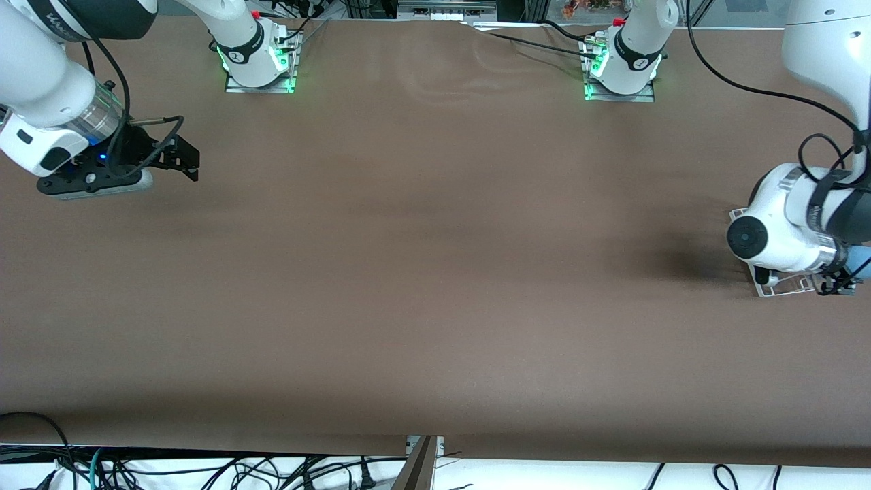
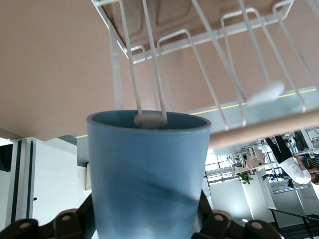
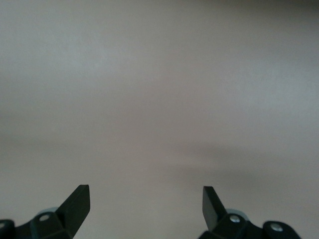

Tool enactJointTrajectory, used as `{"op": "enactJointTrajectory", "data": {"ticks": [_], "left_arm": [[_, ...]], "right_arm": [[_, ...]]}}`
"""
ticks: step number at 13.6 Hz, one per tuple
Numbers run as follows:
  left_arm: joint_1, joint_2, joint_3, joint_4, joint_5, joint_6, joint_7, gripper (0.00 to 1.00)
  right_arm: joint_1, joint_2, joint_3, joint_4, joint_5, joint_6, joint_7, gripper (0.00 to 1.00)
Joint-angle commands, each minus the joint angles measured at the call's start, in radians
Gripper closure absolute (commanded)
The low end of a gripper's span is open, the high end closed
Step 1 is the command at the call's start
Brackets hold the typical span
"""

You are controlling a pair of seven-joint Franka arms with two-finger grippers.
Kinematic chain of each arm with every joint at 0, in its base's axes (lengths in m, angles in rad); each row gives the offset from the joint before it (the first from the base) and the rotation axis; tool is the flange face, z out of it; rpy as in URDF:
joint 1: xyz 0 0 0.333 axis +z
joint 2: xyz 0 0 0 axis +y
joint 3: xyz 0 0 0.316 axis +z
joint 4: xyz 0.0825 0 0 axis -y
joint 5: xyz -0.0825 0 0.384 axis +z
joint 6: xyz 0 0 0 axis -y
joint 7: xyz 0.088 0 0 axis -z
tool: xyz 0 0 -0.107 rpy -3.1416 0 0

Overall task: Transfer cup to left arm and place on rack
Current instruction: 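Lower the cup onto the rack and open the left gripper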

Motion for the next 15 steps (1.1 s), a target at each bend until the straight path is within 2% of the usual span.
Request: {"op": "enactJointTrajectory", "data": {"ticks": [1,3,4,5,9,11,13,15], "left_arm": [[-0.024,0.004,0.004,-0.036,0.034,0.002,-0.102,1.00],[-0.027,0.007,0.004,-0.057,0.034,0.006,-0.151,0.98],[-0.027,0.008,0.004,-0.059,0.035,0.011,-0.156,0.79],[-0.027,0.009,0.004,-0.058,0.035,0.012,-0.157,0.01],[-0.027,-0.017,0.003,0.007,0.018,0.009,-0.145,0.00],[-0.027,-0.053,0.001,0.039,-0.017,0.002,-0.148,0.00],[-0.026,-0.100,-0.002,0.102,-0.156,0.000,-0.148,0.00],[-0.026,-0.148,-0.026,0.189,-0.361,-0.009,-0.148,0.00]], "right_arm": [[-0.016,0.061,0.015,0.091,-0.015,-0.008,-0.017,0.00],[-0.004,0.113,0.021,0.099,-0.010,-0.005,-0.002,0.00],[0.009,0.118,0.021,0.107,-0.016,-0.004,-0.009,0.00],[0.013,0.116,0.021,0.123,-0.010,-0.004,0.000,0.00],[0.027,0.118,0.019,0.137,0.004,-0.016,0.029,0.00],[0.023,0.115,0.016,0.137,0.046,-0.023,0.032,0.00],[0.020,0.110,0.010,0.137,0.074,-0.033,0.029,0.00],[0.019,0.112,0.010,0.139,0.073,-0.031,0.018,0.00]]}}
